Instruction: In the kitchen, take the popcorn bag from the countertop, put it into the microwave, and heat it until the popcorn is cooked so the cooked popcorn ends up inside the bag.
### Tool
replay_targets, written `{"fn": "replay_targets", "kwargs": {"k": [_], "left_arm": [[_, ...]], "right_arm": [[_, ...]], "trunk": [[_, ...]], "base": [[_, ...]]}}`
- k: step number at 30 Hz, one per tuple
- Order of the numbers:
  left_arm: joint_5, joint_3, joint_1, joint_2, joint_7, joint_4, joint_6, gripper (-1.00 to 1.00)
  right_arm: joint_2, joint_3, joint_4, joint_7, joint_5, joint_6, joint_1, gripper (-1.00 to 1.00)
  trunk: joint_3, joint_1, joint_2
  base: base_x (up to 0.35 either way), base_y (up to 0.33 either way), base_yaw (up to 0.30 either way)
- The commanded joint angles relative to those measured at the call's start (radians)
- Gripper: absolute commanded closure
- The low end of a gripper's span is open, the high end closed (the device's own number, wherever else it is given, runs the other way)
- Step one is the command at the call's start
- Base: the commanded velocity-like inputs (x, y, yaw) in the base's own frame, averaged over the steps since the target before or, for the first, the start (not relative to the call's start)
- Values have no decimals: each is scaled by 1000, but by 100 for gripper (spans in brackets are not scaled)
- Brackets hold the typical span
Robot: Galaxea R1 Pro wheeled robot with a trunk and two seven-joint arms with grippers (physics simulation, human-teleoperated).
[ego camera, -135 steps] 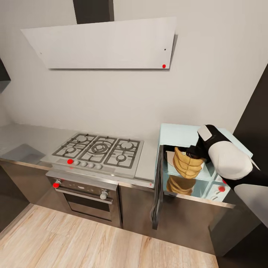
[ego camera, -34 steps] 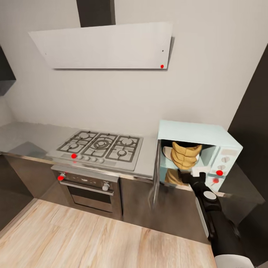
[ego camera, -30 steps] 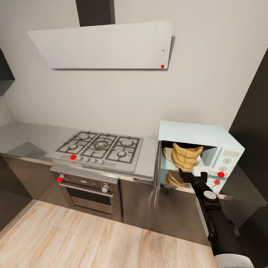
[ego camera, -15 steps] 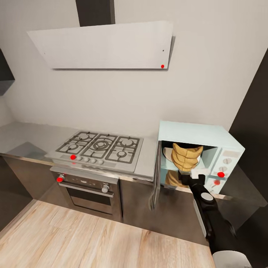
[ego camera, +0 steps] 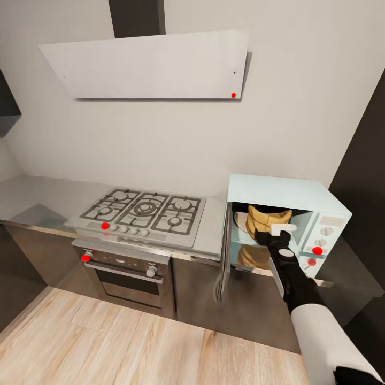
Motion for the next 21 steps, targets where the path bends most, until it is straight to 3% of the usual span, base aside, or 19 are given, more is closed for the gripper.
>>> {"fn": "replay_targets", "kwargs": {"k": [1,3,8,10,21], "left_arm": [[2,2,-1,0,1,1,-3,-100],[2,2,-1,0,1,1,-3,-100],[3,2,-1,0,1,1,-3,-100],[3,3,0,0,1,1,-3,-100],[4,3,-1,0,1,1,-3,-100]], "right_arm": [[0,0,7,-2,10,4,-4,-100],[-3,1,51,-13,12,-16,-26,-100],[-37,1,322,-43,14,-150,-136,-100],[-46,1,363,-45,13,-177,-151,-100],[-58,1,381,-45,9,-214,-165,-100]], "trunk": [[-2,1,-2],[-2,1,-2],[-2,1,-2],[-2,1,-2],[-2,1,-2]], "base": [[0,0,0],[0,0,0],[0,0,0],[0,0,0],[26,0,0]]}}
